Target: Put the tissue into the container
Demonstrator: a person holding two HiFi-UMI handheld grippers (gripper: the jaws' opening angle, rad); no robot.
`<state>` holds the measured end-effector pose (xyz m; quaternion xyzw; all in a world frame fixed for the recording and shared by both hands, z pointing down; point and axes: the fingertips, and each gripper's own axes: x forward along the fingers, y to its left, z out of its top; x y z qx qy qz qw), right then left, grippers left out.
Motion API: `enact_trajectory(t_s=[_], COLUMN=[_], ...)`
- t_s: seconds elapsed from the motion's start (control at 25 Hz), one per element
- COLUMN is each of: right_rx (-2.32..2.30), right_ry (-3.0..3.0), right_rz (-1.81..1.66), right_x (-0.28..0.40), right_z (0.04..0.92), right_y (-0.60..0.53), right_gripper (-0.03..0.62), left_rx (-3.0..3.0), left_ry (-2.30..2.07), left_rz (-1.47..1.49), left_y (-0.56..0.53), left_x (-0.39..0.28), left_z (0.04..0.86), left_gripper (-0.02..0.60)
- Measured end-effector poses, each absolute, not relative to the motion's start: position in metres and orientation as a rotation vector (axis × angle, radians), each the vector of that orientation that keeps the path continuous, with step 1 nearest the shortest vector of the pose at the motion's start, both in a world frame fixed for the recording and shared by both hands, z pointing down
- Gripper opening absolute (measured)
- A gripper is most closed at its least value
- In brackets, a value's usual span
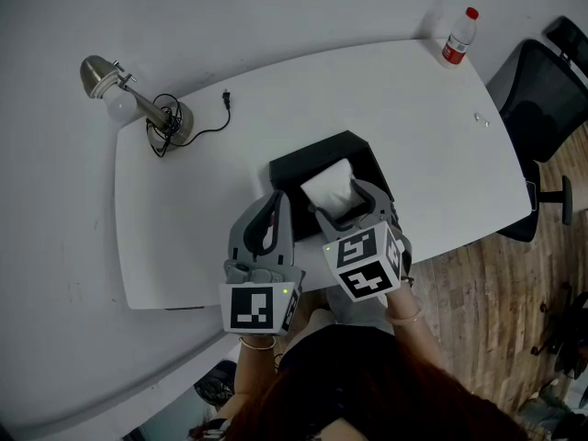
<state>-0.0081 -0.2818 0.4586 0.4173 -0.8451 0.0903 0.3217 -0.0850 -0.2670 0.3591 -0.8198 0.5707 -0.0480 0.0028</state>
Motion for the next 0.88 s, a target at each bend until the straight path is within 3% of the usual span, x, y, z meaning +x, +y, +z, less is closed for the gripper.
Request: enact_trajectory(t_s=[0.88], right_rx=[0.951], right_ry=[-2.045], right_rz=[0.374], right_x=[-0.012], right_z=[0.482], right_y=[-0.29], right_gripper=[0.328], left_rx=[-2.573], left_ry=[1.809], left_rz=[-0.122], left_y=[-0.273], left_x=[-0.093], left_z=[0.36], left_gripper=[0.028])
